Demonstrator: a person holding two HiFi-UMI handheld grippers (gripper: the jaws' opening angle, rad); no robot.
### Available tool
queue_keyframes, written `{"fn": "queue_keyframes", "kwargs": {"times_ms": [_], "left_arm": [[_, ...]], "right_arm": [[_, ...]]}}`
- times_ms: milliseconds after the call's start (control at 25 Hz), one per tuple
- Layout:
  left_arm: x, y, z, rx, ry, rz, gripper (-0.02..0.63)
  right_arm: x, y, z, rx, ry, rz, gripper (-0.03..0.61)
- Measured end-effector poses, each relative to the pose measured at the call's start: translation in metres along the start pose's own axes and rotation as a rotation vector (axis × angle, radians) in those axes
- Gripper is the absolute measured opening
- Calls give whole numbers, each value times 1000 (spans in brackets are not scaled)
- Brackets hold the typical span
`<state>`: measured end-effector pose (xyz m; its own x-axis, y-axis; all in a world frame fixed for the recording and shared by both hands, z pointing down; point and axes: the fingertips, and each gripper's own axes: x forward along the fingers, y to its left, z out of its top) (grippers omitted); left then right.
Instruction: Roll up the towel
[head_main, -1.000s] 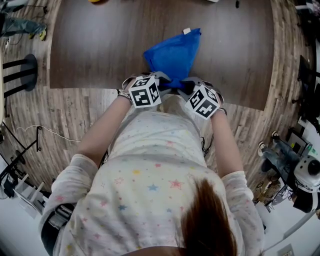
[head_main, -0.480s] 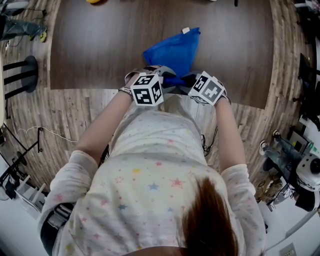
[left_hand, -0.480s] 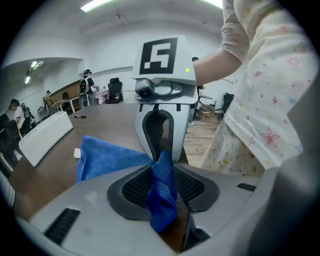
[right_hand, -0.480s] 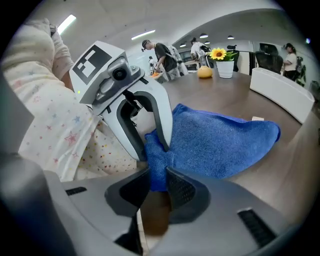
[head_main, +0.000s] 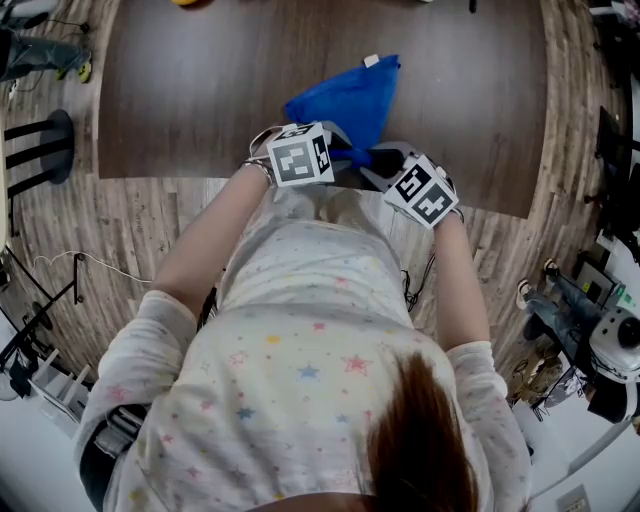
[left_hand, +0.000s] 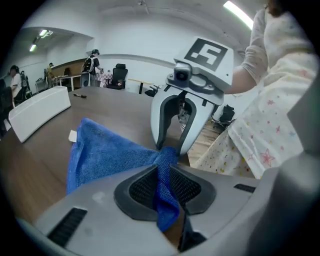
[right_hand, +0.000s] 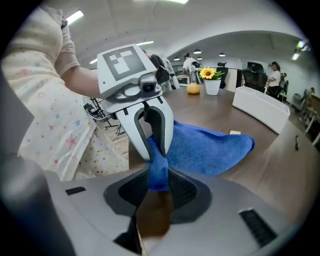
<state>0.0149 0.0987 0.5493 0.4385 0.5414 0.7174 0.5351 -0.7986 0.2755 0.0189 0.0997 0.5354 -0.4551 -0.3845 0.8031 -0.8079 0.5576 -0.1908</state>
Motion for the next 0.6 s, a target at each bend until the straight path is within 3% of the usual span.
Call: {"fn": "queue_keyframes", "kwargs": {"times_ms": [240,440,600], "left_arm": [[0,7,-2,4,18,-15,74],[-2,9,2,51,-3,41,88],[-18,12,10,119,-74,123,107]], "right_arm": [[10,4,9,-57,-8,-65,95],[18,-6,1,-75,41,-121,92],[15,-20,1,-20,25,-162,92]]}}
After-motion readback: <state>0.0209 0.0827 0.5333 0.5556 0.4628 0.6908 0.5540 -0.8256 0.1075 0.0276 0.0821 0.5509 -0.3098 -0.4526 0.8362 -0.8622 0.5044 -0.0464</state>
